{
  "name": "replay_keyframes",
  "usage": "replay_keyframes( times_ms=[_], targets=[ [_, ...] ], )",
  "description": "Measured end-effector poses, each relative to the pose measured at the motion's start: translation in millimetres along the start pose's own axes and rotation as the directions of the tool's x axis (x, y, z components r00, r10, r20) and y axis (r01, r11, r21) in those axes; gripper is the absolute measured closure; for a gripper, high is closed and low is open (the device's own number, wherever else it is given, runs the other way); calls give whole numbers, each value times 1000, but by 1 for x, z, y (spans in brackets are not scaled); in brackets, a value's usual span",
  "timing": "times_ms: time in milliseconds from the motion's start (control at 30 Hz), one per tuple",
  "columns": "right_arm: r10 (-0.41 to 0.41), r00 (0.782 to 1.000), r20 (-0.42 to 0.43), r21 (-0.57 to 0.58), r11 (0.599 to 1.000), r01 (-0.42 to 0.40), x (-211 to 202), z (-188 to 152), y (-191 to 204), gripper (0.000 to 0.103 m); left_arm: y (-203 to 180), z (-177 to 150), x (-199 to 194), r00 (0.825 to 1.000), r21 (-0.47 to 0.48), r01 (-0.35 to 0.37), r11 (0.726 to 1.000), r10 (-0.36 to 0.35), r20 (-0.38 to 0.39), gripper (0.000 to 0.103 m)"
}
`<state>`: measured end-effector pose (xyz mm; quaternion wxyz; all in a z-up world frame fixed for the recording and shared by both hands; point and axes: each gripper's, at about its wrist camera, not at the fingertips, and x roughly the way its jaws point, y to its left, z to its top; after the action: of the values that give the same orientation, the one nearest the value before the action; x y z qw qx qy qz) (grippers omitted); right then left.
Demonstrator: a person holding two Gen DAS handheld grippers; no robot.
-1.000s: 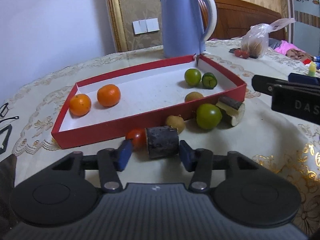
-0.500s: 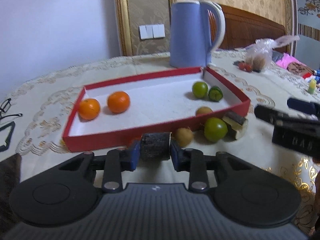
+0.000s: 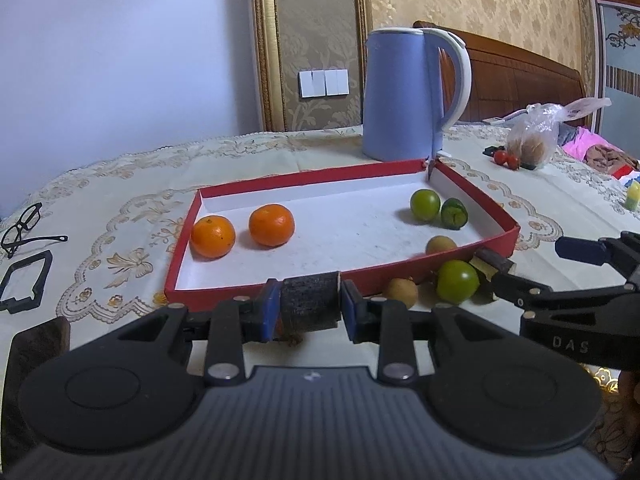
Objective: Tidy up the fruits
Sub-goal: 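Grasp an eggplant slice with the left gripper and lift it toward the box, then lower the eggplant slice into the red box and open the left gripper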
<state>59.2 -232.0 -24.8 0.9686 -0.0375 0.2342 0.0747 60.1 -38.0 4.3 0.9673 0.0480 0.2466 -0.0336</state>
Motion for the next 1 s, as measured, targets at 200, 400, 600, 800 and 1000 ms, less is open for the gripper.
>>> replay_keyframes(
  times_ms=[200,400,600,800,1000],
  targets=[
    [-2,1000,-7,-7,1000,2,2,0,1,22,2,19,6,1000,20,-13,1000,12,25,74],
    [4,1000,-6,8,1000,-4,1,0,-1,23,3,57,33,1000,30,-16,999,15,14,74],
    [12,1000,3,21,1000,-12,1,0,-4,23,3,80,68,998,50,-56,997,57,-12,74],
    [18,1000,5,30,999,-19,0,-1,-5,22,3,91,111,995,51,-26,998,31,-97,74],
    [22,1000,5,33,999,-22,1,-1,-6,22,-12,99,128,997,99,-36,994,42,-61,73]
  ],
)
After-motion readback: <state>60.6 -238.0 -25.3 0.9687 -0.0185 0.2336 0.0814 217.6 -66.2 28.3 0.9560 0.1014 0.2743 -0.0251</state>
